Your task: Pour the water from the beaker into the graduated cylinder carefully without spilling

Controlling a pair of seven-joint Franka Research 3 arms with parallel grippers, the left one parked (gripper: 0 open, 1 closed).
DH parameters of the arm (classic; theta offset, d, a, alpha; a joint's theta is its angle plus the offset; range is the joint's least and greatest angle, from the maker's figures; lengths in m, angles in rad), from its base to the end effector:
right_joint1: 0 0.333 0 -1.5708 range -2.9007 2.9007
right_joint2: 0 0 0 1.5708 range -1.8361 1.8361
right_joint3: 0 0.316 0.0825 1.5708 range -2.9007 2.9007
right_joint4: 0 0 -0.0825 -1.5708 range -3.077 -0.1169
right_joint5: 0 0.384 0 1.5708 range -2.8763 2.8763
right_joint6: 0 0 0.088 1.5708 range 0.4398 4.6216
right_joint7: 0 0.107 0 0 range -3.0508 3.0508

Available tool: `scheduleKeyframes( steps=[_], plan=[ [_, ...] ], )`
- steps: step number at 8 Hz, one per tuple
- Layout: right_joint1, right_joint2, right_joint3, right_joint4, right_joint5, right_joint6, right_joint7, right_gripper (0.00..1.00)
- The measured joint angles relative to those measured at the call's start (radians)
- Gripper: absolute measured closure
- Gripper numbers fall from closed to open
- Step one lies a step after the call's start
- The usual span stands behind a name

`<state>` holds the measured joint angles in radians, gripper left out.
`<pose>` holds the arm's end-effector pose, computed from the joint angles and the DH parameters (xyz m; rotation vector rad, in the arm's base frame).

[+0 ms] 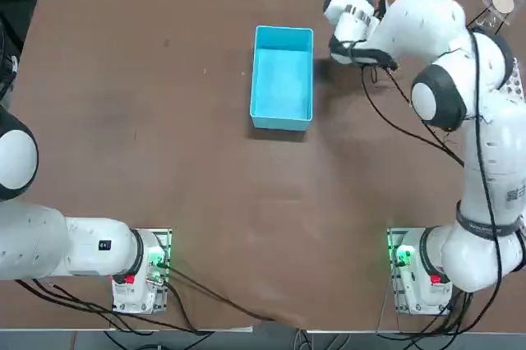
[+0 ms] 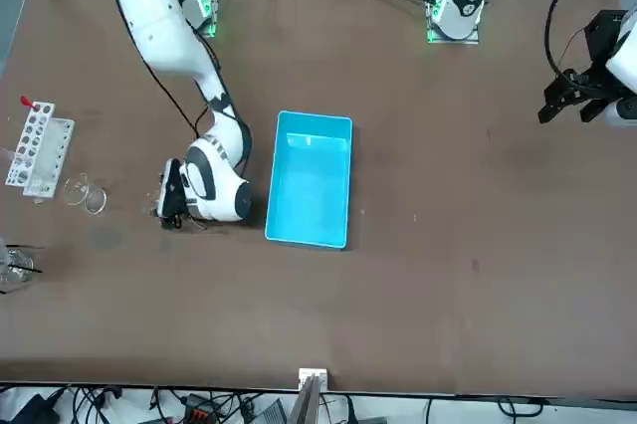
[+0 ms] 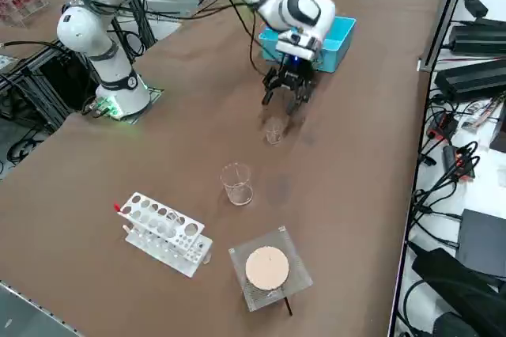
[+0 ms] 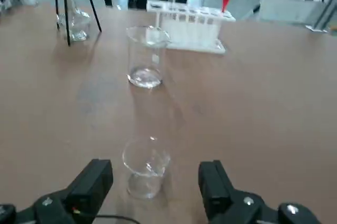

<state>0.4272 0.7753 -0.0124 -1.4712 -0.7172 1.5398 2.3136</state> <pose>0.6197 0.1954 0.2084 1.5303 -1.6503 0.6713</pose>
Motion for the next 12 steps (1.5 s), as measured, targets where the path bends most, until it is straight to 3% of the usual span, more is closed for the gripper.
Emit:
scheduleKeyframes(
  steps=[3, 5, 9, 12],
  plan=[
    [-0.015, -0.149, -0.013, 0.004, 0.214, -0.015, -0.250, 0.00],
    [-0.072, -0.204, -0.016, 0.008, 0.338, -0.042, -0.428, 0.00],
    [-0.170, -0.235, -0.016, 0.179, 0.440, -0.239, -0.807, 0.00],
    [-0.276, -0.328, -0.014, 0.215, 0.564, -0.258, -1.256, 0.00]
  ],
)
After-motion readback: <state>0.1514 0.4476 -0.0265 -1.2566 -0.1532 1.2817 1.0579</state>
